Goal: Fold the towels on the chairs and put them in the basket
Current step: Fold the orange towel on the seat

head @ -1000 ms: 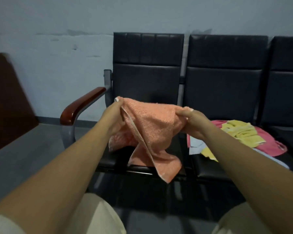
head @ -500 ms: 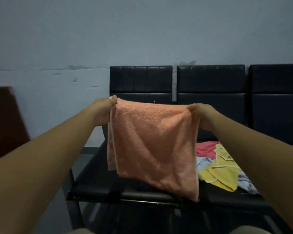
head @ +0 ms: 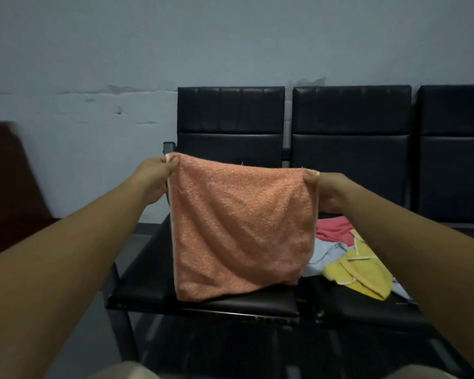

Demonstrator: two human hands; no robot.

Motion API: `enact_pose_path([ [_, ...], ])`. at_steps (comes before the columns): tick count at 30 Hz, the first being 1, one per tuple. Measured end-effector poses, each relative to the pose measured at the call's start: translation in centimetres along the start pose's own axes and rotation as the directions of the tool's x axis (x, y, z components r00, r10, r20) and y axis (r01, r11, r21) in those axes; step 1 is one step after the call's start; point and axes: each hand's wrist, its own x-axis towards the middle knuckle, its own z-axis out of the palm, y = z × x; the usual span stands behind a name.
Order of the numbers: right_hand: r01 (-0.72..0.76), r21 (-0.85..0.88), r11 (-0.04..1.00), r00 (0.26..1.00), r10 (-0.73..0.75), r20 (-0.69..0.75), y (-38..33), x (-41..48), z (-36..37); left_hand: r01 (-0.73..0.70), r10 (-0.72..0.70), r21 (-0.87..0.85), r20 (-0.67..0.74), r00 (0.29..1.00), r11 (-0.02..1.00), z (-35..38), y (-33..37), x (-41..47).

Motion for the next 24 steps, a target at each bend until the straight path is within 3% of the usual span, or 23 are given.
enact_pose_path([
  [4,-0.108,-0.001,0.994,0.994,0.108,-0.024,2.0,3.5,0.4,0.019,-0.010,0.113,-0.078,0.997,0.993,-0.3,-2.8,1.8],
  [8,-0.018,0.038,0.999,0.995,0.022,-0.095,3.0,7.1,1.4,0.070,-0.050,0.226,-0.090,0.995,0.972,-0.5,-4.2,5.5],
  [10,0.061,-0.080,0.995,0.987,-0.072,-0.143,2.5,8.6,2.0,0.082,-0.066,0.281,-0.069,0.995,0.956,-0.2,-3.5,7.5],
  [13,0.254,-0.373,0.892,0.931,-0.330,-0.155,0.1,11.4,2.9,0.047,-0.020,0.323,-0.086,0.996,0.945,0.2,-2.2,10.4],
  [15,0.333,-0.418,0.845,0.883,-0.435,-0.176,-2.5,12.7,3.5,-0.016,0.050,0.290,-0.109,0.993,0.957,1.0,-1.4,11.8],
  [20,0.465,-0.349,0.814,0.794,-0.557,-0.244,-8.6,13.3,4.2,-0.165,0.204,0.227,-0.159,0.966,0.960,1.9,2.6,13.8],
  [24,0.490,-0.183,0.852,0.808,-0.523,-0.273,-9.0,12.6,3.4,-0.186,0.219,0.190,-0.170,0.961,0.964,2.0,3.3,13.0],
])
